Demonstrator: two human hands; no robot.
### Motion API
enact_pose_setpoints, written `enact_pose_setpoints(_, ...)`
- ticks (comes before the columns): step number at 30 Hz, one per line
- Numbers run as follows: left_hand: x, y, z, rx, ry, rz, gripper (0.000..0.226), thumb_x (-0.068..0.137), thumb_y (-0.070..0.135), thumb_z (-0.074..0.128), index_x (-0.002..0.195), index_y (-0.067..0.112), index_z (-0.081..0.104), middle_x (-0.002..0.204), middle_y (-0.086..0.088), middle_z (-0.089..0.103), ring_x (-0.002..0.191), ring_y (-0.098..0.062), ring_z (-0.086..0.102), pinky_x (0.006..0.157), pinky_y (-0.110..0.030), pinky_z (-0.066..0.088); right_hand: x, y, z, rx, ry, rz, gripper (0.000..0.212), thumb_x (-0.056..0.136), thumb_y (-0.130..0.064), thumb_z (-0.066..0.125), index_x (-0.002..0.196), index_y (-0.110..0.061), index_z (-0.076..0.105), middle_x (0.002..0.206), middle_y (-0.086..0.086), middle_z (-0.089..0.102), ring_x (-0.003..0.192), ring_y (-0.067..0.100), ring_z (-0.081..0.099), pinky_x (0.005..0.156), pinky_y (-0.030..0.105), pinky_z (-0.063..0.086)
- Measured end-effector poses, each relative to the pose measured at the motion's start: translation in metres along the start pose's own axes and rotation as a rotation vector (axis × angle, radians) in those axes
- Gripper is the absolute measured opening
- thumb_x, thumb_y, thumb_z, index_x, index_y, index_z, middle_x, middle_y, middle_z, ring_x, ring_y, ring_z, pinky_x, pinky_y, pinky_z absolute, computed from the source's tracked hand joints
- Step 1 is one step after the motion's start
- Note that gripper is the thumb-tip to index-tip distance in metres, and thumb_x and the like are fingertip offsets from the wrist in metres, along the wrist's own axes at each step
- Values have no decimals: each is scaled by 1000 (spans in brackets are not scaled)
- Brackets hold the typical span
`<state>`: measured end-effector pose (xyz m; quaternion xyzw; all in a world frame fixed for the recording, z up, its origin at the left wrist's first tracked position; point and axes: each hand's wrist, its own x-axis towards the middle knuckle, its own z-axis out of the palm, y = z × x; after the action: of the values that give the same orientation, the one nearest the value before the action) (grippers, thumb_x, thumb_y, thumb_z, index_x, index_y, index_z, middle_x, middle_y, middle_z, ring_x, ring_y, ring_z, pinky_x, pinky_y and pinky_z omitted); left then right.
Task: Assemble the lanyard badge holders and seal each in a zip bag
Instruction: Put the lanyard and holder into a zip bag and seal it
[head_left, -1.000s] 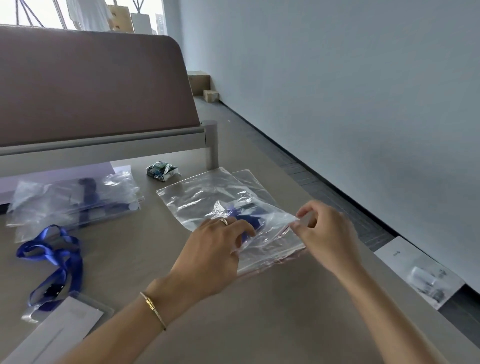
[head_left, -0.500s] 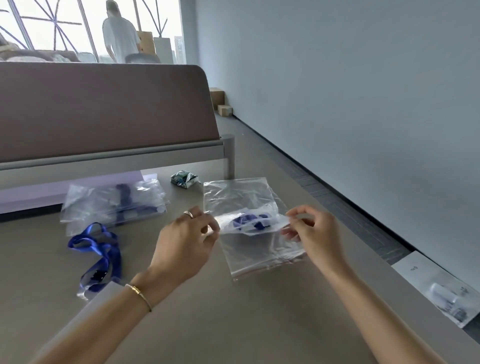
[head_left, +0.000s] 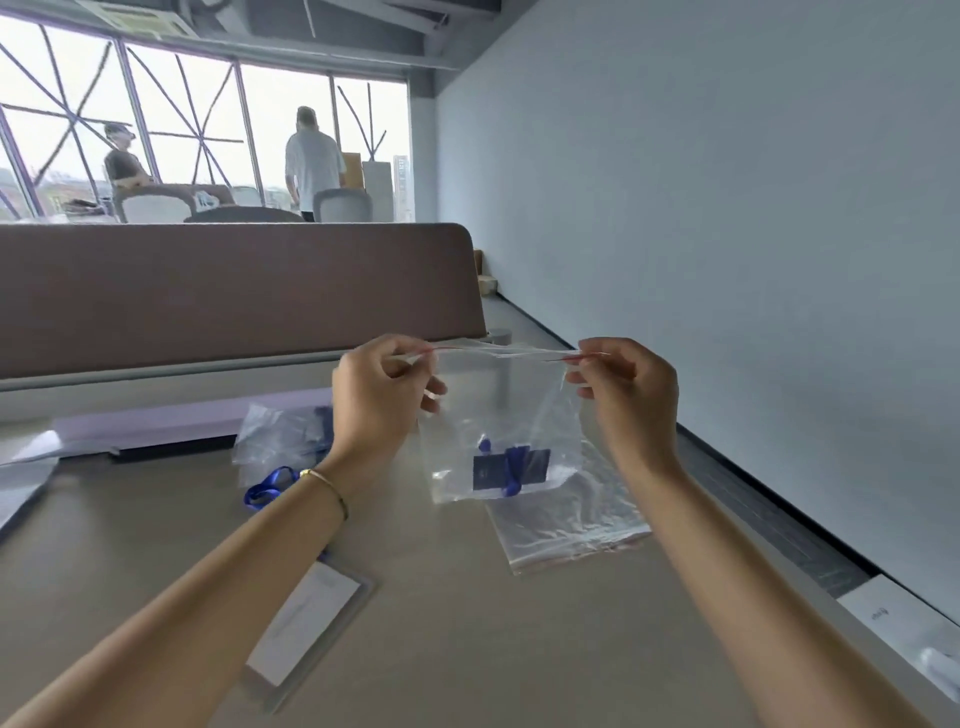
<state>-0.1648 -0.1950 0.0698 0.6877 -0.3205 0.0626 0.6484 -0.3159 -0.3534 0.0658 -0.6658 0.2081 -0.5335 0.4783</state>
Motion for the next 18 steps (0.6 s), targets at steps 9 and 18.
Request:
enact_pose_setpoints(9,-15,45,-44,-107,18,116,5,91,11,69,93,9,73,77,-4,76,60,-23,73,40,-14,42,-13,-51,2,88,34,-151,21,87,1,54,90,-5,74,78,6,76,73,23,74,72,38,62)
enact_pose_setpoints(18,-5,74,-59,-207,-36,1,8,92,8,67,96,9,73,83,-5,78,73,-22,76,52,-28,56,-4,-75,8,141,57,-231,22,84,0,52,88,-4,73,75,10,75,70,29,72,68,38,61)
